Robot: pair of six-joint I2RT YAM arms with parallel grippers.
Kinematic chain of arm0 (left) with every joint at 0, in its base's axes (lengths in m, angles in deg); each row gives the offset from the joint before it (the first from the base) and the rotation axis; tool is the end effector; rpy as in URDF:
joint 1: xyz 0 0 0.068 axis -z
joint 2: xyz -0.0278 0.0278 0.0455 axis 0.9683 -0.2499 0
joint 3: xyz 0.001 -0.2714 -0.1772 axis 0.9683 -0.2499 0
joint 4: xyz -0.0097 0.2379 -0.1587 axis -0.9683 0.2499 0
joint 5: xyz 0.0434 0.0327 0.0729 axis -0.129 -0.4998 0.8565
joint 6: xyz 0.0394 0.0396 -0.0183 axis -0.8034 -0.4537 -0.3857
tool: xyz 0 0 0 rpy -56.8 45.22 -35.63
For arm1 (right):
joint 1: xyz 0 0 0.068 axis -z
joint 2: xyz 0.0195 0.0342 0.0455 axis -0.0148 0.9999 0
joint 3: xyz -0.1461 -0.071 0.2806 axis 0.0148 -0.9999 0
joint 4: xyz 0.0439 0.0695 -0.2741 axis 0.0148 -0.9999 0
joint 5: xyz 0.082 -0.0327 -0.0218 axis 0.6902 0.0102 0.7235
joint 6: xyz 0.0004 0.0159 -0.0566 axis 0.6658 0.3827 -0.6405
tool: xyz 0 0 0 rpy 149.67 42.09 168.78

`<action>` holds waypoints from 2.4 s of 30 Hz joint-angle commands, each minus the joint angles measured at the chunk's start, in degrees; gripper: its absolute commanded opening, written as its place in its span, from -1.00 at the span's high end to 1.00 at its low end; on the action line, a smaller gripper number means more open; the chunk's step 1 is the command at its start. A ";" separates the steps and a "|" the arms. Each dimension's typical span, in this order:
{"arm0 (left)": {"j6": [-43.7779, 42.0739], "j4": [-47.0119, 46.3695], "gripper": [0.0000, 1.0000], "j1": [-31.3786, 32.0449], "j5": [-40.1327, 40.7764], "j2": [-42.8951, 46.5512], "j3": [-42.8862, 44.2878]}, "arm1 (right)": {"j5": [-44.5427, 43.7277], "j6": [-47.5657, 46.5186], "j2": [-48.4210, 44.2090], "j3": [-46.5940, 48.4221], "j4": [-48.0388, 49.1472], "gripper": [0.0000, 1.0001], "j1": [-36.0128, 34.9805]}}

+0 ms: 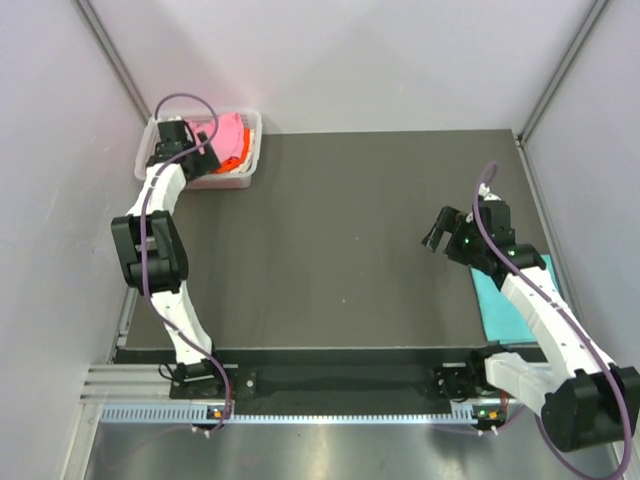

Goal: Fold and stack the t-shirts
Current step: Grab the tshirt from the pile

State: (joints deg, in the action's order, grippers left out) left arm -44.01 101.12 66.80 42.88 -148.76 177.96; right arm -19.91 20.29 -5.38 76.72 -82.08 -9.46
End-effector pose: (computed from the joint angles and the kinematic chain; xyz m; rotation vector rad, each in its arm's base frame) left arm 0.5109 0.0795 0.2975 -0.5296 2.2219 -0.0555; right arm 0.2056 0.0389 0.3054 0.3854 2.3331 0.3866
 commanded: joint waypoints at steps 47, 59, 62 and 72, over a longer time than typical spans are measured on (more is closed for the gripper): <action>0.67 -21.84 -0.38 -0.50 -14.76 -29.23 36.54 | -2.15 3.31 5.54 2.56 2.94 -0.99 0.55; 3.57 -24.04 -0.18 0.56 -17.32 -34.31 36.61 | -2.15 1.47 6.68 3.26 1.00 -0.99 0.64; 4.80 -23.60 -0.08 0.82 -18.63 -35.81 38.73 | -2.24 1.20 7.74 3.88 1.18 -0.99 0.73; 8.66 -25.53 1.00 1.00 -19.87 -33.36 40.58 | -2.07 0.15 10.72 5.46 1.70 -0.99 0.81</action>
State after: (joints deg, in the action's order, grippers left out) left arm -37.28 79.52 67.41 24.68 -185.06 216.08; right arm -21.83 21.62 4.83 79.03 -80.90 -9.37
